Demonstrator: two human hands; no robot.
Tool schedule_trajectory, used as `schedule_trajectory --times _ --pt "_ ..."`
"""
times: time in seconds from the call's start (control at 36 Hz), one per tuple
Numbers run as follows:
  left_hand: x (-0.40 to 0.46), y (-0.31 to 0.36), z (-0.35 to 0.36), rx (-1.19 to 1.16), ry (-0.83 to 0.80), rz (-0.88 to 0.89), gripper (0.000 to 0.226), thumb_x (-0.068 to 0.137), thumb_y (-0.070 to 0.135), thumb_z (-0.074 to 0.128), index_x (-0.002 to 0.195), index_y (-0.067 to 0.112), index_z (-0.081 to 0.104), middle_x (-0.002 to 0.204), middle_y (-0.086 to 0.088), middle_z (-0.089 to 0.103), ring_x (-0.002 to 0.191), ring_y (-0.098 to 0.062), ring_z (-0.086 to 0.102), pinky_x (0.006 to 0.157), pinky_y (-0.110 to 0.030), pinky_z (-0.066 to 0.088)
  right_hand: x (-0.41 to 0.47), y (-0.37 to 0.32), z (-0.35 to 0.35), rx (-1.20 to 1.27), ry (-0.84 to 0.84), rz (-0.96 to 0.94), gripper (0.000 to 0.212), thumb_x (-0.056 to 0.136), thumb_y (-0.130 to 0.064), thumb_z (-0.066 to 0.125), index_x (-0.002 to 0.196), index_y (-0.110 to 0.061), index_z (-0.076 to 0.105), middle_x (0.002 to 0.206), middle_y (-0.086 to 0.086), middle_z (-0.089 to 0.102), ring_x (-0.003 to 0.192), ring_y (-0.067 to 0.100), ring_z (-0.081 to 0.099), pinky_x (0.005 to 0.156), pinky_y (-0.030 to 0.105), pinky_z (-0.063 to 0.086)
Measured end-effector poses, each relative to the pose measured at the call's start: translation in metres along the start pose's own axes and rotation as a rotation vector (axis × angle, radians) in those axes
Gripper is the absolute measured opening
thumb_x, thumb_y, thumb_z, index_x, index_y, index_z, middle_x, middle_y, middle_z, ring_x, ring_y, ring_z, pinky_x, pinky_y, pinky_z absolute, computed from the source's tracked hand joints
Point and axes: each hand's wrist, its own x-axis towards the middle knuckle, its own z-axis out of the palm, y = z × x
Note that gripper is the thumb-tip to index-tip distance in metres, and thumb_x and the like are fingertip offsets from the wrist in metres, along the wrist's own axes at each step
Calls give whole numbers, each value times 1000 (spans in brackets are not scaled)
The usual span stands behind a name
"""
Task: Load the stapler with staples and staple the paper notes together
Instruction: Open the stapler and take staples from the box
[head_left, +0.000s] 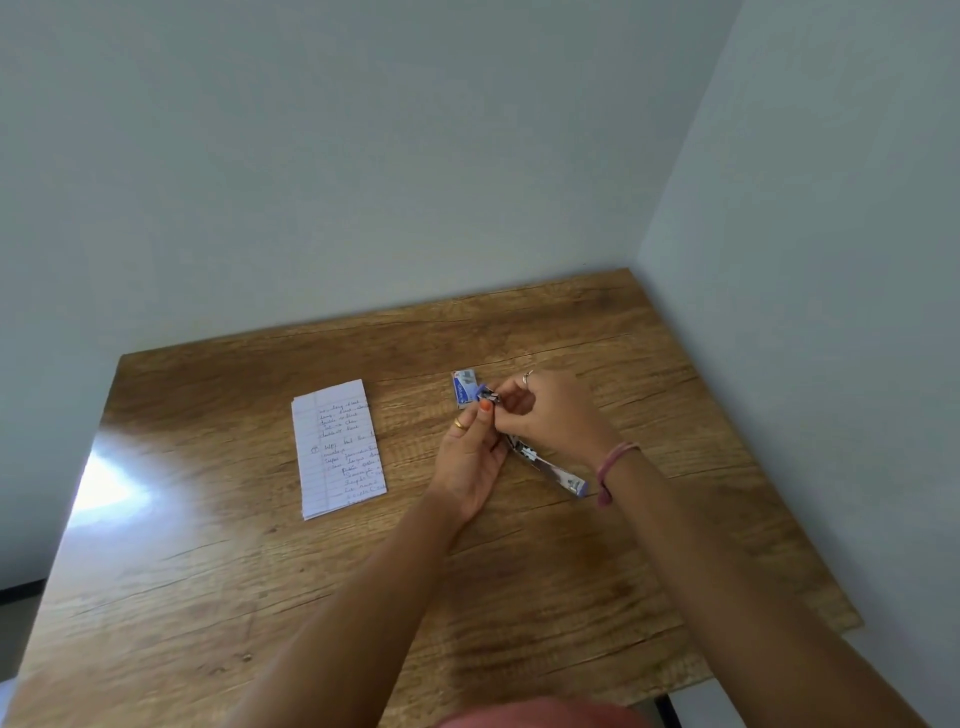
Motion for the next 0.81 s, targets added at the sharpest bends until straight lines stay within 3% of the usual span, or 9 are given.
schedule_trajectory --times 0.08,0.19,0.39,0.58,0.72,0.81 --pt "0 1 -1 -43 -2 1 21 88 17 56 96 11 75 106 -10 73 101 -17 69 89 -29 55 0 -2 6 -35 34 38 16 75 -38 70 86 -26 71 67 -15 67 63 -1 64 59 21 57" --pt "0 0 -2 -57 15 11 19 93 14 52 102 7 68 102 -10 73 97 -17 69 97 -33 49 -2 -4 13 -121 104 51 20 73 -45 67 80 -26 68 66 -10 67 62 3 63 58 32 58" --pt "-1 -2 -2 -22 48 34 17 89 17 55 101 8 64 97 -8 73 93 -16 70 89 -31 54 -5 -1 21 -204 212 33 23 73 -48 66 76 -25 63 64 -10 64 59 3 59 56 29 54" --pt "3 -2 -6 -63 18 57 17 86 14 58 99 8 66 100 -9 73 98 -18 70 91 -30 55 -4 2 10 -94 93 -3 28 75 -46 66 90 -23 68 77 -10 70 68 1 65 66 30 58" --pt "4 -2 -8 -65 -19 42 20 88 16 57 98 10 74 105 -11 73 102 -19 69 86 -29 55 -6 2 6 -72 84 -32 27 78 -45 65 93 -23 68 78 -11 70 68 0 65 66 28 58" --pt "6 -2 -10 -83 -24 27 23 88 19 59 103 8 72 108 -12 71 104 -19 68 91 -31 54 -6 -2 8 -114 98 -25 26 77 -44 64 92 -23 68 78 -9 70 68 3 64 65 31 58"
